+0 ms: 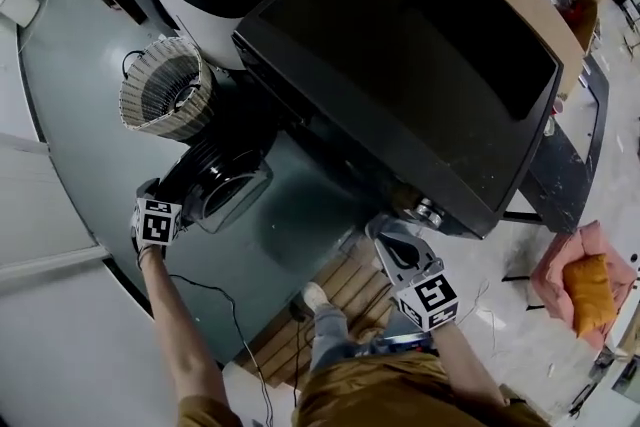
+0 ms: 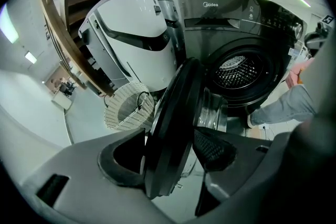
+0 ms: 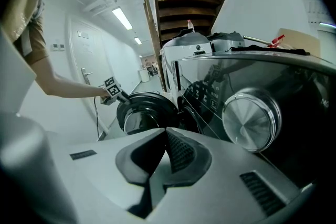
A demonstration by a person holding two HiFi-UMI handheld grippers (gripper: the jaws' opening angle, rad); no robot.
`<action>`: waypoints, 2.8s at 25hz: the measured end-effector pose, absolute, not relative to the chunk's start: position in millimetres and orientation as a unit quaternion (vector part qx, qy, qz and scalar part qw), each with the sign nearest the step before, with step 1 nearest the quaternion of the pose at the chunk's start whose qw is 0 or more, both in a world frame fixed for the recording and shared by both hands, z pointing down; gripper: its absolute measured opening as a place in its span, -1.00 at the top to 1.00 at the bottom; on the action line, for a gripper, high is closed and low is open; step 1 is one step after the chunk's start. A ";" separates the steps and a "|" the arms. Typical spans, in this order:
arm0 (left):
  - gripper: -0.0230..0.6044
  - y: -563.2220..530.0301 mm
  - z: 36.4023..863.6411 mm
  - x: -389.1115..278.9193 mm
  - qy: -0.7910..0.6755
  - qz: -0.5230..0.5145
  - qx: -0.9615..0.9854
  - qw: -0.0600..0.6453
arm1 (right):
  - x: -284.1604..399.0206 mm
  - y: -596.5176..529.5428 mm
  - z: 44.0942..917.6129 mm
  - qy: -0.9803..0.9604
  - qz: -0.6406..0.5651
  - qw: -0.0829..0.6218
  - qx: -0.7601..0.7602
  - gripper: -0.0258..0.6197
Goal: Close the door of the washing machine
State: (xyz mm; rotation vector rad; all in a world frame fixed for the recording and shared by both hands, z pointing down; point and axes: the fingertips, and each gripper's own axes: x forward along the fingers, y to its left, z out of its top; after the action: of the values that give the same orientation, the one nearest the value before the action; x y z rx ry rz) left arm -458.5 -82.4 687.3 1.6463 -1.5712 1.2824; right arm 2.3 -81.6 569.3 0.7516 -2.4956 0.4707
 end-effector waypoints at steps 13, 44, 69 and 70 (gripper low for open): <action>0.04 -65.5 682.3 -435.7 -0.571 0.488 0.601 0.273 | 8.2 -85.6 557.4 -0.915 0.166 0.230 0.286 0.88; 0.16 -38.0 680.8 -378.0 -0.560 0.480 0.602 0.305 | 16.4 -80.0 538.1 -0.922 0.158 0.201 0.292 0.88; 0.26 -24.5 674.0 -311.1 -0.557 0.400 0.621 0.380 | 27.9 -56.8 511.2 -0.924 0.153 0.160 0.310 0.88; 0.26 -24.0 673.9 -307.8 -0.557 0.395 0.622 0.383 | 28.0 -57.0 509.5 -0.925 0.152 0.158 0.311 0.88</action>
State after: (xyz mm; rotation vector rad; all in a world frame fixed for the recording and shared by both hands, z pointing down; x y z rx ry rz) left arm -307.8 -24.0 673.9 1.5851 -1.4197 1.0079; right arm 28.0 -57.0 509.5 0.8905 -2.6440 0.4359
